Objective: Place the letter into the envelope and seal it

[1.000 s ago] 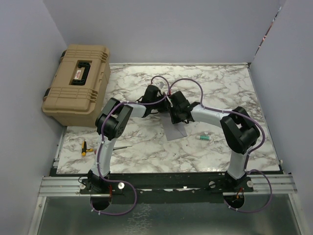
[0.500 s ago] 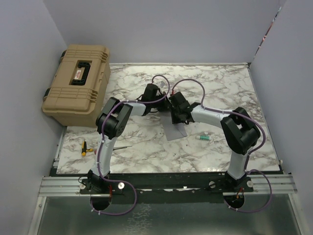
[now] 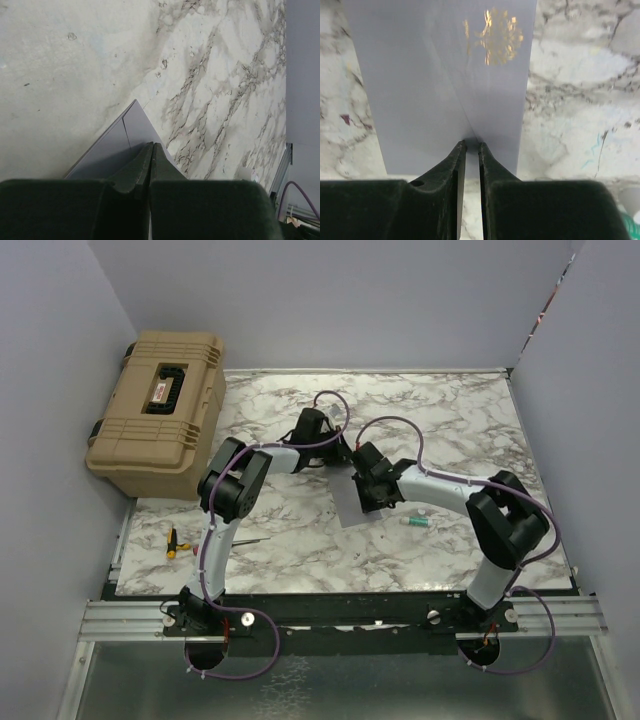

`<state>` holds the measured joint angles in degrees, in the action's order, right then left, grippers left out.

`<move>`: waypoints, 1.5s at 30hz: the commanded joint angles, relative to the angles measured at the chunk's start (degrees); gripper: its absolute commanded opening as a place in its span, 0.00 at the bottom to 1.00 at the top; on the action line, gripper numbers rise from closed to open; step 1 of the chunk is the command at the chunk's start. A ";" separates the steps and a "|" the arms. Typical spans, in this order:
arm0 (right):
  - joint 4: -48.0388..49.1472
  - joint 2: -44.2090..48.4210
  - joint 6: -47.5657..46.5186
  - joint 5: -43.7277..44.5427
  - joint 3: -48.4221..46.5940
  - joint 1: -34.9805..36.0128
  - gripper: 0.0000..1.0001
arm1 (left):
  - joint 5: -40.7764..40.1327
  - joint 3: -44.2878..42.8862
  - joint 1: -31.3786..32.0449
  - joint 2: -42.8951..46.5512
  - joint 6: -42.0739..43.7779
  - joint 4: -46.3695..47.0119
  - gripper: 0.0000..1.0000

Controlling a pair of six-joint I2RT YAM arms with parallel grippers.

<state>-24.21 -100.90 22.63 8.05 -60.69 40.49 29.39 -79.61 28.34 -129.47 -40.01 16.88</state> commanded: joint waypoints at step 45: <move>0.33 -19.70 7.26 8.16 -23.18 -1.99 0.03 | -4.35 7.53 -3.63 -2.28 -7.26 1.30 0.00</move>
<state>-22.11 -119.96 29.56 19.59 -85.23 38.65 29.39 -74.32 25.30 -127.68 -47.31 22.28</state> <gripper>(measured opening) 0.028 0.002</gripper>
